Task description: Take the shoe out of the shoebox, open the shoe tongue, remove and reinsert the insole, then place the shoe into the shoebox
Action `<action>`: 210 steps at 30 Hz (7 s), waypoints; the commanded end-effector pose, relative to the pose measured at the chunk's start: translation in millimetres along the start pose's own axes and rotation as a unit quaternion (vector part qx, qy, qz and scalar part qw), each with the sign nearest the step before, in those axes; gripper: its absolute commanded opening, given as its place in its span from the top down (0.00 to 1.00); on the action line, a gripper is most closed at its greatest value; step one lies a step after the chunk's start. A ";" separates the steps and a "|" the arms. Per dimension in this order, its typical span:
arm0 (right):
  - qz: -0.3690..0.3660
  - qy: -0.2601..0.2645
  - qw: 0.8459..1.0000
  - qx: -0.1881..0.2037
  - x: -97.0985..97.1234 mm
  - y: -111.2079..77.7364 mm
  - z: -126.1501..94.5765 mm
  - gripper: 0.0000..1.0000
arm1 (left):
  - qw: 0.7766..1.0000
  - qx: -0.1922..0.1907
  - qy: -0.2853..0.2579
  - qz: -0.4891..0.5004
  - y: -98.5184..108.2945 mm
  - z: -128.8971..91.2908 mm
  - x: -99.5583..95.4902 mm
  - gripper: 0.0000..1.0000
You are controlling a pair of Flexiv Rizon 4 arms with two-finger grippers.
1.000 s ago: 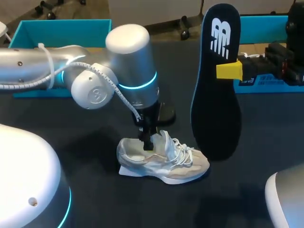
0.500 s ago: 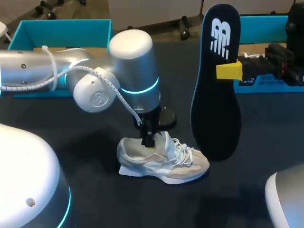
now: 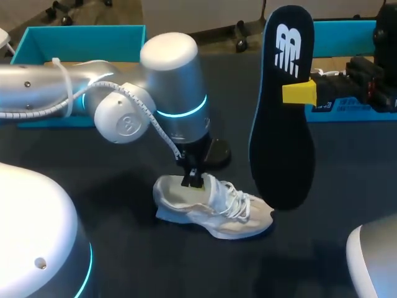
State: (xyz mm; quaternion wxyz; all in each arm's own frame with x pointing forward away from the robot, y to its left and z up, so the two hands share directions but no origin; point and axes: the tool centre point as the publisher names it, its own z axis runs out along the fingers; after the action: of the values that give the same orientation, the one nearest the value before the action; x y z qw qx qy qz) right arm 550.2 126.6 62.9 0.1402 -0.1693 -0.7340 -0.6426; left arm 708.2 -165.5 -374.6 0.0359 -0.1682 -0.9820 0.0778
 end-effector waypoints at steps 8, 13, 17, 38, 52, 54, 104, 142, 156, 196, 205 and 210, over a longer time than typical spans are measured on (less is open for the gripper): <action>0.001 0.002 1.000 0.004 -2.9 4.5 2.5 1.00 | 0.982 -0.025 -0.012 0.188 4.9 -49.4 37.2 1.00; 0.001 0.002 1.000 0.004 -2.9 4.5 2.5 1.00 | 0.959 -0.026 -0.005 0.281 6.7 -73.9 47.5 1.00; 0.001 0.002 1.000 0.004 -2.9 4.5 2.5 1.00 | 0.926 -0.045 0.011 0.375 9.8 -89.5 53.4 1.00; 0.001 0.002 1.000 0.004 -2.9 4.5 2.5 1.00 | 0.848 -0.072 0.009 0.526 -1.4 -74.8 73.2 1.00; 0.001 0.002 1.000 0.004 -2.9 4.5 2.5 1.00 | 0.805 -0.090 0.022 0.585 -34.0 -45.1 79.1 1.00; 0.001 0.002 1.000 0.004 -2.9 4.5 2.5 1.00 | 0.796 -0.082 0.028 0.600 -36.1 -38.3 77.1 1.00; 0.001 0.002 1.000 0.004 -2.9 4.5 2.5 1.00 | 0.824 -0.034 -0.056 0.564 -45.5 -50.9 16.3 0.00; 0.001 0.002 1.000 0.004 -2.9 4.5 2.5 1.00 | 0.686 0.203 -0.392 0.578 -8.8 -183.3 -18.3 0.00; 0.001 0.002 1.000 0.004 -2.9 4.5 2.5 1.00 | 0.599 0.269 -0.483 0.580 -21.2 -211.3 -17.1 0.00; 0.194 0.033 0.979 0.054 -181.1 13.8 0.9 1.00 | 0.560 0.329 -0.536 0.538 -39.6 -240.8 -23.8 0.00; 0.244 0.024 0.969 0.032 -238.7 0.8 7.7 1.00 | 0.560 0.329 -0.536 0.538 -39.6 -240.8 -23.8 0.00; 0.244 0.024 0.969 0.032 -238.7 0.8 7.7 1.00 | 0.560 0.329 -0.536 0.538 -39.6 -240.8 -23.8 0.00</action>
State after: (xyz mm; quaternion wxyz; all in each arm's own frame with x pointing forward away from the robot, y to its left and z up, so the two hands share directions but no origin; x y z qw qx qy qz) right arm 757.1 114.6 -37.9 0.3053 -0.3324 -0.6744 -0.5844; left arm 740.0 -174.9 -130.9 -0.4924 -0.5690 -0.4545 0.4767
